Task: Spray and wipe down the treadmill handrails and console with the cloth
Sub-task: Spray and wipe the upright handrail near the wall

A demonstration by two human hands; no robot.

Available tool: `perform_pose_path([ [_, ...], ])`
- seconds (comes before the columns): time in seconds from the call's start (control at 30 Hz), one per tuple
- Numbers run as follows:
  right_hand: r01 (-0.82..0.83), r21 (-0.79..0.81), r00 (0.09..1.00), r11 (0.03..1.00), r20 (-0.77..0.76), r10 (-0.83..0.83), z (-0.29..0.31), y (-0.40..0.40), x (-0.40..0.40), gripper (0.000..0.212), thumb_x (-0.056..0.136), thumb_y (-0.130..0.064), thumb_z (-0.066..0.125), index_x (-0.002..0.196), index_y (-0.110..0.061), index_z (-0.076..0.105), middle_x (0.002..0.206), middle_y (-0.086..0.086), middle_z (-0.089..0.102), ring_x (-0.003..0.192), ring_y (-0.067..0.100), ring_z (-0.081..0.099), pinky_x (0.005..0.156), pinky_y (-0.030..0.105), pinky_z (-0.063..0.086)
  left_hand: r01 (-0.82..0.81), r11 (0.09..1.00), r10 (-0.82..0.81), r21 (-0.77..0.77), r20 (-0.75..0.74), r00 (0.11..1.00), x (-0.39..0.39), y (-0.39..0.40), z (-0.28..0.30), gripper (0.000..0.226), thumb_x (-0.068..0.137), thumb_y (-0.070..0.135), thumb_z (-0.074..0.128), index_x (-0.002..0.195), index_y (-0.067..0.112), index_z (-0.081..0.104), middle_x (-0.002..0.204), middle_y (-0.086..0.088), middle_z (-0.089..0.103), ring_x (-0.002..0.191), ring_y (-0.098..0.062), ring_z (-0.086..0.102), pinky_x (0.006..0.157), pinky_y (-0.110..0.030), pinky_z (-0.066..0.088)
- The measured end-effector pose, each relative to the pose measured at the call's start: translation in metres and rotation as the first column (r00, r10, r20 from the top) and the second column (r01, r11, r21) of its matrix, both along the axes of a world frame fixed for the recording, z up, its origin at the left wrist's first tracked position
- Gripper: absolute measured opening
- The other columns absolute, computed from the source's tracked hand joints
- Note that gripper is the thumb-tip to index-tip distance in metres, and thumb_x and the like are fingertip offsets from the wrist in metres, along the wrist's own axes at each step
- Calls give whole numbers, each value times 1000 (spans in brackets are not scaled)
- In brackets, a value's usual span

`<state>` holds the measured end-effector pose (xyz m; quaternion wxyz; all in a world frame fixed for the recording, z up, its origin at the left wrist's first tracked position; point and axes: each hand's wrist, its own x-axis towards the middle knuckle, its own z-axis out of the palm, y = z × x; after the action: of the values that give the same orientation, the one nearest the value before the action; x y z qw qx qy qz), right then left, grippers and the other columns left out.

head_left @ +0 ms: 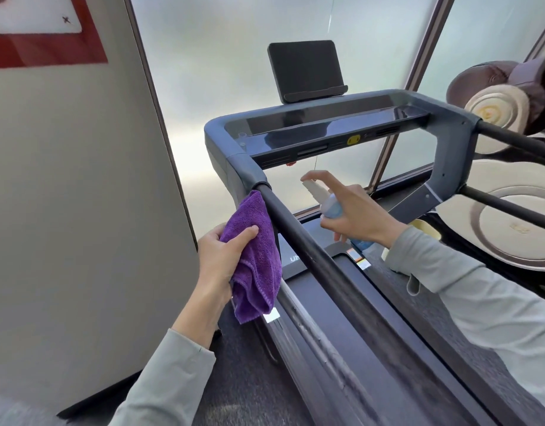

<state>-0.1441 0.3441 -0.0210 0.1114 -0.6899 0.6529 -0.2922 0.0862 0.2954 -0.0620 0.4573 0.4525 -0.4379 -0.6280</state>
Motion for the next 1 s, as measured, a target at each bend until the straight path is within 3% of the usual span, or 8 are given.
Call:
perform_pose_path([
  [0.23, -78, 4, 997, 997, -21, 78, -1, 14, -10, 64, 86, -6, 66, 133, -39, 36, 75, 14, 56, 41, 25, 59, 40, 39, 55, -114, 993, 114, -13, -8, 993, -15, 31, -2, 12, 76, 13, 81, 82, 13, 71, 71, 0, 74, 63, -13, 70, 54, -23, 54],
  [0.37, -119, 10, 990, 993, -74, 120, -2, 18, -20, 68, 84, -2, 62, 136, -36, 36, 82, 13, 55, 42, 22, 58, 40, 32, 55, -222, 974, 223, -35, 1, 975, -25, 45, 0, 11, 75, 13, 81, 78, 13, 70, 72, -1, 72, 63, -13, 67, 57, -25, 54],
  [0.57, -186, 12, 978, 982, -91, 187, -5, 25, -24, 70, 82, 0, 58, 137, -36, 35, 81, 19, 58, 50, 30, 58, 49, 47, 56, -342, 939, 344, -38, 34, 938, -26, 61, 3, 13, 74, 14, 81, 82, 11, 71, 74, -2, 73, 67, -15, 69, 59, -26, 55],
  [0.7, -166, -52, 977, 985, -145, 157, -13, 29, -23, 67, 80, -2, 58, 137, -32, 38, 61, 4, 48, 54, 33, 51, 51, 38, 46, -348, 936, 351, -47, 63, 934, -23, 70, 2, 15, 74, 16, 82, 85, 12, 72, 80, -4, 75, 72, -17, 71, 63, -28, 56],
  [0.83, -86, -176, 995, 981, -58, 77, -17, 35, -20, 65, 78, 0, 59, 136, -25, 43, 60, -5, 40, 60, 34, 47, 57, 36, 43, -337, 941, 339, -44, 73, 938, -19, 76, 2, 14, 75, 15, 81, 83, 11, 71, 80, -5, 74, 71, -18, 71, 62, -27, 57],
  [1.0, -66, -64, 990, 996, -126, 57, -12, 42, -26, 69, 81, -2, 58, 140, -30, 36, 78, 14, 58, 66, 38, 56, 64, 49, 55, -332, 941, 337, -69, 88, 937, -17, 82, 7, 14, 75, 15, 82, 85, 13, 71, 83, -5, 75, 75, -18, 71, 65, -28, 57],
])
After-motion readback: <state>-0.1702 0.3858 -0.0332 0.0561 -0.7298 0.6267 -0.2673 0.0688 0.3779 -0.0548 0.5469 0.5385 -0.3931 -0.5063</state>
